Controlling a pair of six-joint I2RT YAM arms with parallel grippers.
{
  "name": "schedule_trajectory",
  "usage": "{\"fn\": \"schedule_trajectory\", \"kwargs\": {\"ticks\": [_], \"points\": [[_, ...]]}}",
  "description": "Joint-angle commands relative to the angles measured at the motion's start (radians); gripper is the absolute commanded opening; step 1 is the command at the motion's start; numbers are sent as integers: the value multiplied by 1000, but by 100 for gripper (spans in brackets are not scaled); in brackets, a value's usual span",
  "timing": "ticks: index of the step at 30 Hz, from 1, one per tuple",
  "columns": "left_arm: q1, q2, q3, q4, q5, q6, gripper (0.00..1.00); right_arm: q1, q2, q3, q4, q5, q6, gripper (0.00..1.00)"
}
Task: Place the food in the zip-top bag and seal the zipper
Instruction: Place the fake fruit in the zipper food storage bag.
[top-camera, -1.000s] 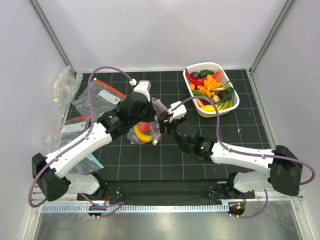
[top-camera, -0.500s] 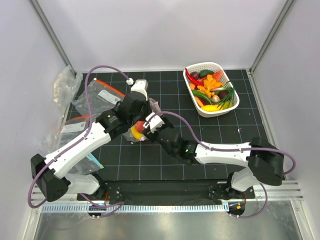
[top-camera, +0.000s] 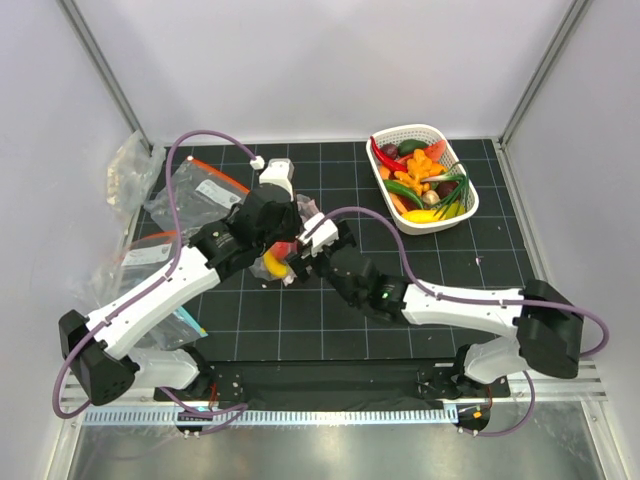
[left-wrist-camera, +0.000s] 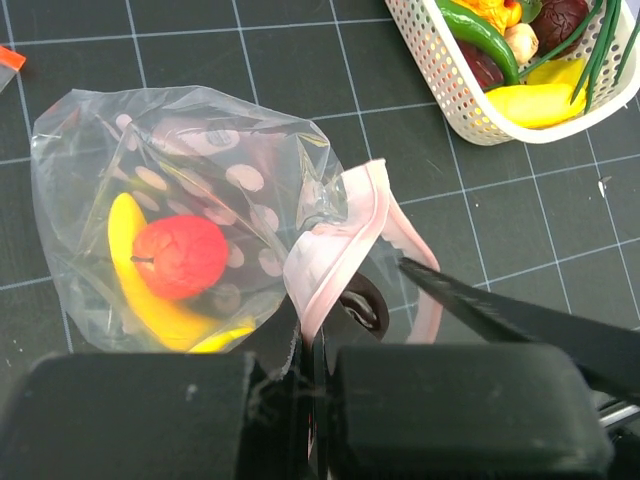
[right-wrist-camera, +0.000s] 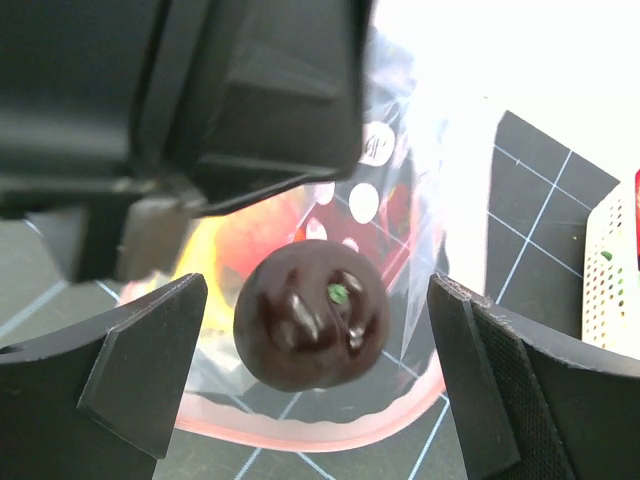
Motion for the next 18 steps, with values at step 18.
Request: {"fn": "schedule_trajectory", "kwargs": {"ticks": [18], "points": [[-2, -15, 31, -29, -161, -4, 0, -19, -89, 175, -354, 159, 460, 62]]}}
